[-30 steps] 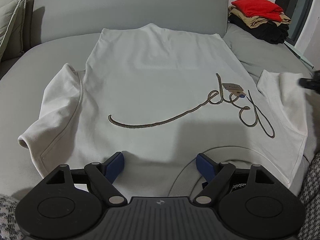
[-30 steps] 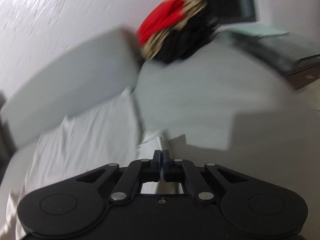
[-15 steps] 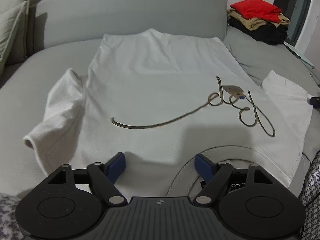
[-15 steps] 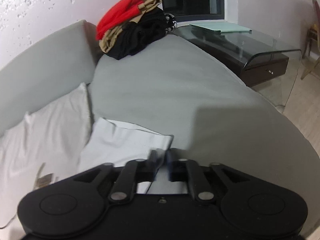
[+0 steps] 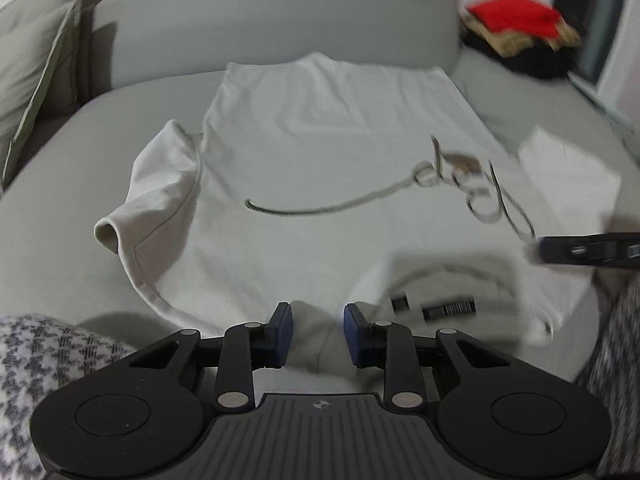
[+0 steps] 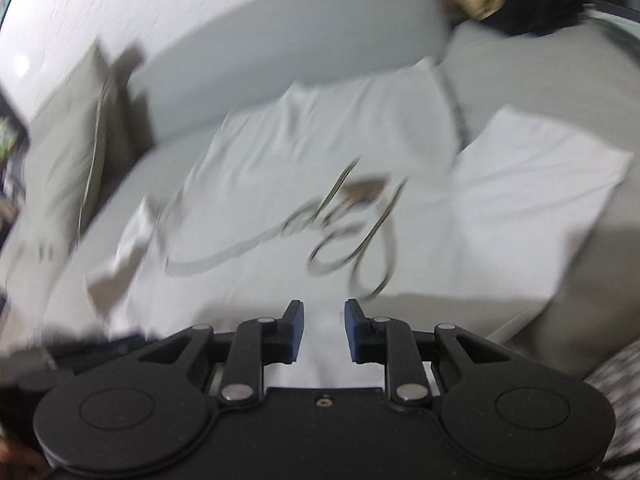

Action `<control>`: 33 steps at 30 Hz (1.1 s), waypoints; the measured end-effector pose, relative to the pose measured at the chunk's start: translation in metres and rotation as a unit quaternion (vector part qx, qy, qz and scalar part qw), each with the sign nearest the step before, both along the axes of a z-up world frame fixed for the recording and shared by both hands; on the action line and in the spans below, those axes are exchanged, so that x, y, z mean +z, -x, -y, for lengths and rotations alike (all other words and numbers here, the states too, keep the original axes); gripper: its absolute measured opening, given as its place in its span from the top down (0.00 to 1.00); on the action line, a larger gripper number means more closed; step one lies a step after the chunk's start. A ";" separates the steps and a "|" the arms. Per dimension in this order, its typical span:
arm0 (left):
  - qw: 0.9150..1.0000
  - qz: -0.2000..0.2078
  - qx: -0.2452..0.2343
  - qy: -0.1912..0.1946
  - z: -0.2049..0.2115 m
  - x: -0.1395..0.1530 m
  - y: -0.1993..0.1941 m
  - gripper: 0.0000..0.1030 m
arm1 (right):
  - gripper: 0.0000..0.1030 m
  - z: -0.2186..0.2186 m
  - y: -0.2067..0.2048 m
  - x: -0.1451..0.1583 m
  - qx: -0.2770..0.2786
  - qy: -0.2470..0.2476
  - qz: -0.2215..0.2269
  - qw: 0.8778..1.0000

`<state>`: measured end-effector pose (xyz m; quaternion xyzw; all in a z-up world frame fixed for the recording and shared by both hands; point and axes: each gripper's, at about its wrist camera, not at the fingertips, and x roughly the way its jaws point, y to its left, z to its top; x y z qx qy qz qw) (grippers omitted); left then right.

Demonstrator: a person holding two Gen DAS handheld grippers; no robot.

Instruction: Fold clothes

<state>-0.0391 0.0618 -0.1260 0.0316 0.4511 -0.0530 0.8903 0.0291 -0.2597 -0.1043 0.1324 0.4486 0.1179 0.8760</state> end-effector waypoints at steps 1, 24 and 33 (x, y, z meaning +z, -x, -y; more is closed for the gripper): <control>1.000 -0.009 -0.006 0.001 0.000 0.001 0.004 0.74 | 0.78 -0.004 0.003 -0.001 0.008 0.006 -0.006 1.000; 0.832 0.001 0.283 0.477 -0.220 -0.017 -0.023 0.45 | 0.50 -0.047 -0.032 -0.021 0.023 -0.092 -0.065 0.993; 0.858 -0.013 0.275 0.433 -0.224 -0.028 -0.051 0.56 | 0.50 -0.044 -0.033 -0.022 0.020 -0.099 -0.071 0.992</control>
